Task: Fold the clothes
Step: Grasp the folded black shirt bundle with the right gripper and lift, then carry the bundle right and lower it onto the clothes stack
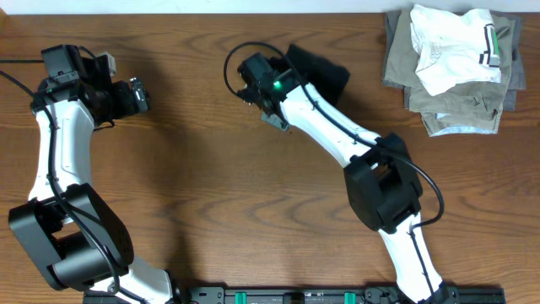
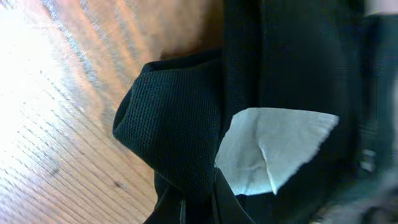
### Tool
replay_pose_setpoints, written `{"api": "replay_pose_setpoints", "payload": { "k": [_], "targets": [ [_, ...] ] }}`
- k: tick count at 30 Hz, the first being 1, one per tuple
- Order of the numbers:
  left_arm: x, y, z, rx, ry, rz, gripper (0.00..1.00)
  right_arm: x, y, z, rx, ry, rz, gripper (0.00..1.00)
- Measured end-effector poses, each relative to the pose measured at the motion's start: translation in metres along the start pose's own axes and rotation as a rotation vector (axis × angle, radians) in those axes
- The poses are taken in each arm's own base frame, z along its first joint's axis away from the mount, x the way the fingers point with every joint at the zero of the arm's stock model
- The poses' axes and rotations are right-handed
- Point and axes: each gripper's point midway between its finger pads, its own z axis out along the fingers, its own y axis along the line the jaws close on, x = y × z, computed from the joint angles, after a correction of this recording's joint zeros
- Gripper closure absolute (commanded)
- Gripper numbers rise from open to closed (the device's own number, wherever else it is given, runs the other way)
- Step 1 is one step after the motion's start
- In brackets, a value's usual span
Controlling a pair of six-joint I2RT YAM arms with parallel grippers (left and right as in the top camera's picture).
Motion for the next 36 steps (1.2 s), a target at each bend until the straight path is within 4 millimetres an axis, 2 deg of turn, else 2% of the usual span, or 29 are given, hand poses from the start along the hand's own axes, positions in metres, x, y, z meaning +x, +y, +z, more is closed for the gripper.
{"api": "replay_pose_setpoints", "payload": {
  "k": [9, 14, 19, 23, 36],
  "targets": [
    [0.0, 0.0, 0.0, 0.0, 0.0, 0.0, 0.02, -0.01, -0.063, -0.05, 0.108, -0.111, -0.011, 0.99],
    [0.0, 0.0, 0.0, 0.0, 0.0, 0.0, 0.02, -0.007, -0.091, -0.062, 0.156, -0.147, -0.008, 0.99],
    [0.0, 0.0, 0.0, 0.0, 0.0, 0.0, 0.02, -0.002, -0.115, -0.064, 0.198, -0.163, -0.029, 0.99],
    [0.0, 0.0, 0.0, 0.0, 0.0, 0.0, 0.02, 0.004, -0.142, -0.069, 0.252, -0.181, -0.061, 0.99],
    [0.0, 0.0, 0.0, 0.0, 0.0, 0.0, 0.02, 0.029, -0.238, -0.115, 0.47, -0.27, -0.19, 0.99]
  ]
}}
